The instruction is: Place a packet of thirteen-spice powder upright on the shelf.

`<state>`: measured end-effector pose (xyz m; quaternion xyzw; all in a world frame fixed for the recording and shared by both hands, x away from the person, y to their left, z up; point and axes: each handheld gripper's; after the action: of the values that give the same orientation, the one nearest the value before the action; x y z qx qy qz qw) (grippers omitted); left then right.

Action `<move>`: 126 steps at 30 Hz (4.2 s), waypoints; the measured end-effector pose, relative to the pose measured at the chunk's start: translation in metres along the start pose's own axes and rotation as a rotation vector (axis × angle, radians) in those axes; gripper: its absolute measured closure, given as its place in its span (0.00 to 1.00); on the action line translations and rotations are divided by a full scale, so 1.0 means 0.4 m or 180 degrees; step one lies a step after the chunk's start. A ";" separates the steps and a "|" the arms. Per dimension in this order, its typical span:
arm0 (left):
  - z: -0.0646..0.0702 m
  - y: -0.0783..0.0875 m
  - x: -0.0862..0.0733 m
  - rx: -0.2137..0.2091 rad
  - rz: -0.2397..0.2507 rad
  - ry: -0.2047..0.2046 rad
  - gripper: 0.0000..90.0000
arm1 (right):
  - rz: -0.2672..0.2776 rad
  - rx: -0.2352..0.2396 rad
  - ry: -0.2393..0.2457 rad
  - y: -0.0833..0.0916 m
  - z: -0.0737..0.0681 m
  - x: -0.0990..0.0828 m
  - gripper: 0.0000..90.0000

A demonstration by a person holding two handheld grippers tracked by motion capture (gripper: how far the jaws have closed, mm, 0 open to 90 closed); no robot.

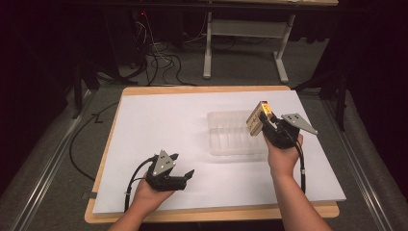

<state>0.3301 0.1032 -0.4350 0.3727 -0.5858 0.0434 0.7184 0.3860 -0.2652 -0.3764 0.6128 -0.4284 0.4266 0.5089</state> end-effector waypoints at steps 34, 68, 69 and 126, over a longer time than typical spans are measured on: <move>-0.005 -0.001 -0.001 -0.0038 -0.0018 0.0018 0.24 | -0.0097 -0.0227 0.0073 -0.029 -0.028 -0.028 0.76; -0.001 -0.002 0.000 -0.0099 -0.0055 0.0020 0.24 | -0.0187 -0.0375 0.0158 -0.057 -0.049 -0.085 0.75; -0.001 -0.003 0.000 -0.0098 -0.0053 0.0021 0.24 | -0.0205 -0.0376 0.0158 -0.059 -0.049 -0.086 0.74; -0.008 0.005 0.008 -0.0091 0.0040 0.0088 0.24 | -0.0546 0.0421 0.0419 0.120 0.044 -0.121 0.16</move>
<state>0.3328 0.1053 -0.4314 0.3580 -0.5787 0.0447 0.7314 0.3285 -0.2836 -0.4125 0.6501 -0.3110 0.4481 0.5291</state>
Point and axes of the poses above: each handheld gripper's, and its own axes: y roughly backward along the jaws, x roughly out of its top, z roughly to its right, and after that the axes turned 5 degrees about -x, right-handed
